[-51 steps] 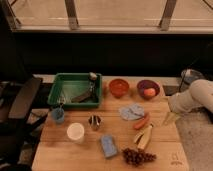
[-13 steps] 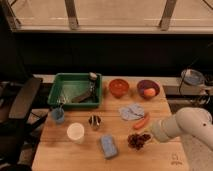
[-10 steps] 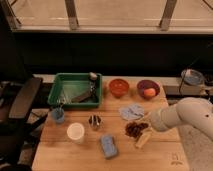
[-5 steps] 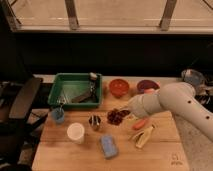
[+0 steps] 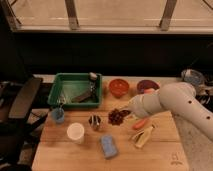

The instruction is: Place grapes in paper cup

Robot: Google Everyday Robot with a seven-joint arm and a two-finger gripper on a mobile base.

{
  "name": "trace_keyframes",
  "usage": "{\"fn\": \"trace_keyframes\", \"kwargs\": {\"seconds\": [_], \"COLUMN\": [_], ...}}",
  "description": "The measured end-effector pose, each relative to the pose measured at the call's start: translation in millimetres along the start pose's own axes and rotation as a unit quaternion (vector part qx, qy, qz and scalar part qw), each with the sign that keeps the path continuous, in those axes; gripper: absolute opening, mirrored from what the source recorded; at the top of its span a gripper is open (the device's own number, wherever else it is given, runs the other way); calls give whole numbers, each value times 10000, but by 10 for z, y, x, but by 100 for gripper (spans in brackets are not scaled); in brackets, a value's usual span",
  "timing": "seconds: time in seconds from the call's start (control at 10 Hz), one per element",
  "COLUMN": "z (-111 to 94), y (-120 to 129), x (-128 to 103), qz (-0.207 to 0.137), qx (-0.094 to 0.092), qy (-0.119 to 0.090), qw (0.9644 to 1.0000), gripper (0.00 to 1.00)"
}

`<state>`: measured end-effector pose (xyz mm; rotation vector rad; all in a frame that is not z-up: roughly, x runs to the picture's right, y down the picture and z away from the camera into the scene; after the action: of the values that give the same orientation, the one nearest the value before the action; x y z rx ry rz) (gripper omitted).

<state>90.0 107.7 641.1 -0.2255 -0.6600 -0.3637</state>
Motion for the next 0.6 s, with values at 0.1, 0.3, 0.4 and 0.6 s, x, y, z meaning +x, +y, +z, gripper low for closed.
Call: {"fn": "trace_keyframes", "kwargs": {"seconds": [0.1, 0.3, 0.4, 0.6], "z": [9, 14, 60, 221], "y": [-9, -151, -266, -534], "x": [-3, -53, -138, -382], "qz": [-13, -262, -412, -767], "qx": [-6, 4, 14, 21], "qy": [-1, 4, -38, -163], "qw": [10000, 9997, 9991, 9969], "gripper": [0, 0, 0, 0]}}
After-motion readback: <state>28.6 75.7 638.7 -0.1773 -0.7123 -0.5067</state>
